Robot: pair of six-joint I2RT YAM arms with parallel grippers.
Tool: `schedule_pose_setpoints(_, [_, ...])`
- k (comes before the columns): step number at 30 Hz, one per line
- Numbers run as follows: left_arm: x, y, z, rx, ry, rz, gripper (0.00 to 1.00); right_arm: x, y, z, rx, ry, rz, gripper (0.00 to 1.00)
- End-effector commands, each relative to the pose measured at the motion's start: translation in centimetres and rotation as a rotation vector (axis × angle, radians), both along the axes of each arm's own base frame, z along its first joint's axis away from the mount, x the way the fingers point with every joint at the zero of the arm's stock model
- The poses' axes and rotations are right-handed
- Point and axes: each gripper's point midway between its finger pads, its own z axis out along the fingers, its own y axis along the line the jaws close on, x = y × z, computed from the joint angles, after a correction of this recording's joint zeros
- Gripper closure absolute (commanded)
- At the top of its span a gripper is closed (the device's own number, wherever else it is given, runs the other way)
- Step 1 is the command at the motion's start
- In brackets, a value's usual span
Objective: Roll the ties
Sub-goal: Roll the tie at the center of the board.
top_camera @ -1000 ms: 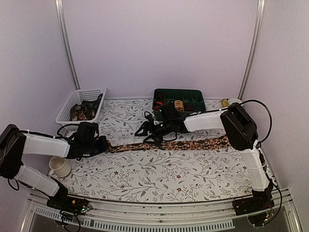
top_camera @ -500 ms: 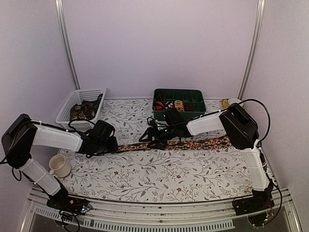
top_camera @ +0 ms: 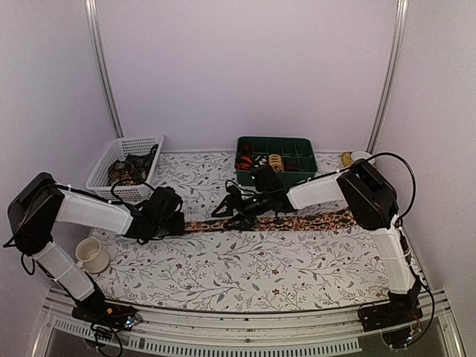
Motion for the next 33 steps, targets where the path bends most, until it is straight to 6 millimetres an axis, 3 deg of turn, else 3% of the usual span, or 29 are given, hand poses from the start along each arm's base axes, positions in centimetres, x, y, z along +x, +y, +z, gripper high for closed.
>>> schedule_pose_setpoints(1, [0.3,-1.6,-0.3,0.0,-0.008,-0.083,1.0,0.6,0.9,9.2,0.148,-0.114,0.003,0.25])
schedule_pose_setpoints(13, [0.1,-2.8,-2.4,0.025,0.058,-0.157,1.0,0.8,1.2,9.7,0.16,-0.109,-0.003,0.25])
schedule_pose_setpoints(18, [-0.1,-3.0,-2.3,0.018,0.06,-0.172,0.93,1.1,1.3,9.5,0.158,-0.106,-0.004,0.25])
schedule_pose_setpoints(33, [0.0,-2.5,1.4,-0.005,-0.011,-0.164,0.75,1.5,1.8,9.5,0.155,-0.098,-0.009,0.25])
